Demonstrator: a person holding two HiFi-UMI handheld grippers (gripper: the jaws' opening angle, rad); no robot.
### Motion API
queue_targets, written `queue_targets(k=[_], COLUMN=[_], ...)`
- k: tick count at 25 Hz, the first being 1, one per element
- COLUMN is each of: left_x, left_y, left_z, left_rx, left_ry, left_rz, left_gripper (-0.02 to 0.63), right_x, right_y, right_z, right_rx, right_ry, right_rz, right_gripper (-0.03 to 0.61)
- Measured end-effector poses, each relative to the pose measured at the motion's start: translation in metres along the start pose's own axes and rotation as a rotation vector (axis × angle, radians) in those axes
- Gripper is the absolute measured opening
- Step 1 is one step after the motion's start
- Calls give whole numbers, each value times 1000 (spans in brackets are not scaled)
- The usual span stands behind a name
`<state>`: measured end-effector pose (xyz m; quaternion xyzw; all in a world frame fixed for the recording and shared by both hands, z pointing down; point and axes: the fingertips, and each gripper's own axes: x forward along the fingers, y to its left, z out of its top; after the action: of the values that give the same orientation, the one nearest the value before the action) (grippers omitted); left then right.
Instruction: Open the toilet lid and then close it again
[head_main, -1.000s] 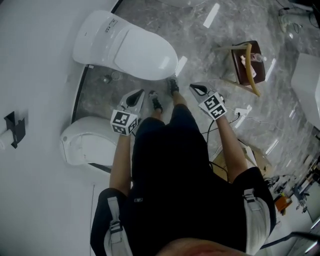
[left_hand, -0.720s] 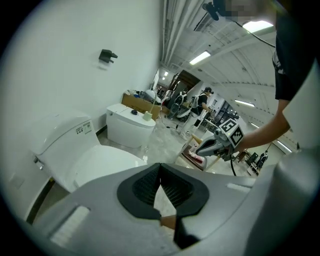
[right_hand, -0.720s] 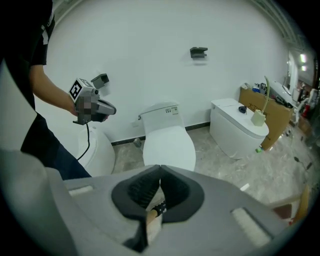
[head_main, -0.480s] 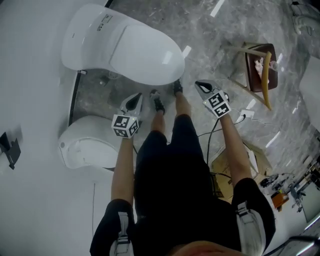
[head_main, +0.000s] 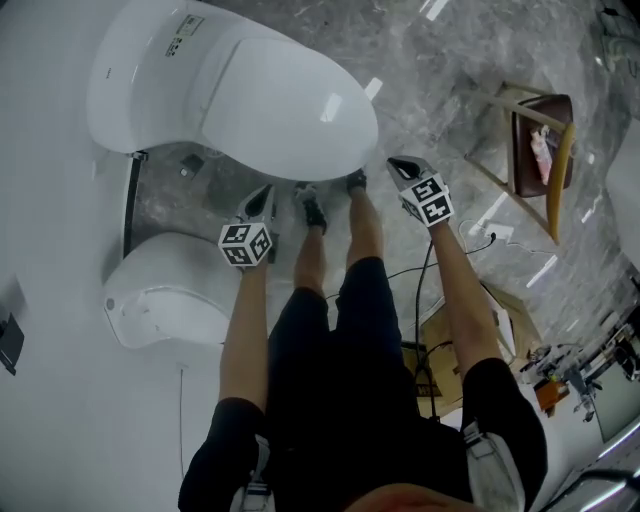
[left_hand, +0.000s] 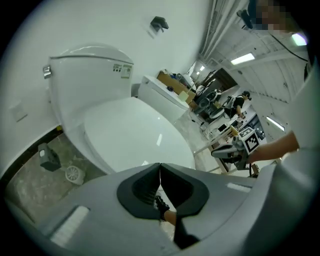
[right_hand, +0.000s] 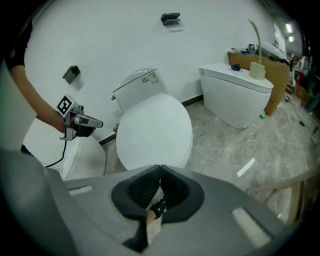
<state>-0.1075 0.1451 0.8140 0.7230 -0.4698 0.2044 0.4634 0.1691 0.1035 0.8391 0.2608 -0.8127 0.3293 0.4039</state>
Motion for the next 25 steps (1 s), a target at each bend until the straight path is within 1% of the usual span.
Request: queue_targets(k=[4, 7, 8, 11, 13, 15, 16, 18, 19, 21, 23, 25], left_x=[28, 42, 45, 54, 59, 65, 68, 72, 74, 81, 85, 85], left_y=[23, 38, 41, 45, 48, 52, 54, 56, 56, 55, 54, 53], left_z=[-40, -56, -58, -64, -67, -69, -69, -68, -69, -74, -79, -82], left_rx=[-57, -113, -129, -175, -222, -278, -307, -373, -410, -484, -552, -598], left_ry=[63, 70, 66, 46, 31, 5, -14, -53, -65, -64, -60, -69], left_rz=[8, 27, 32, 24, 11, 1, -3, -11, -15, -22, -33, -49], left_gripper=[12, 14, 14, 15, 22, 118, 143, 172, 185, 204, 209, 213], right_x=[35, 56, 60, 69, 75, 83, 86, 92, 94, 97, 97, 98], right_y=[-13, -23, -27, -38, -41, -42, -42, -41, -41, -42, -43, -42], right_z=[-6, -12, -14, -17, -16, -15, -15, -14, -14, -14, -16, -18], right_rx=[1, 4, 12, 58, 98, 134, 150, 185, 209, 270, 322, 361], right_ry=[3, 12, 9, -18, -38, -55, -61, -72, -77, -91, -114, -131], right_rz=[-2, -19, -28, -51, -56, -41, -28, -3, 7, 27, 41, 63], right_gripper=[5, 8, 26, 48, 97, 154, 164, 200, 207, 215, 218, 225])
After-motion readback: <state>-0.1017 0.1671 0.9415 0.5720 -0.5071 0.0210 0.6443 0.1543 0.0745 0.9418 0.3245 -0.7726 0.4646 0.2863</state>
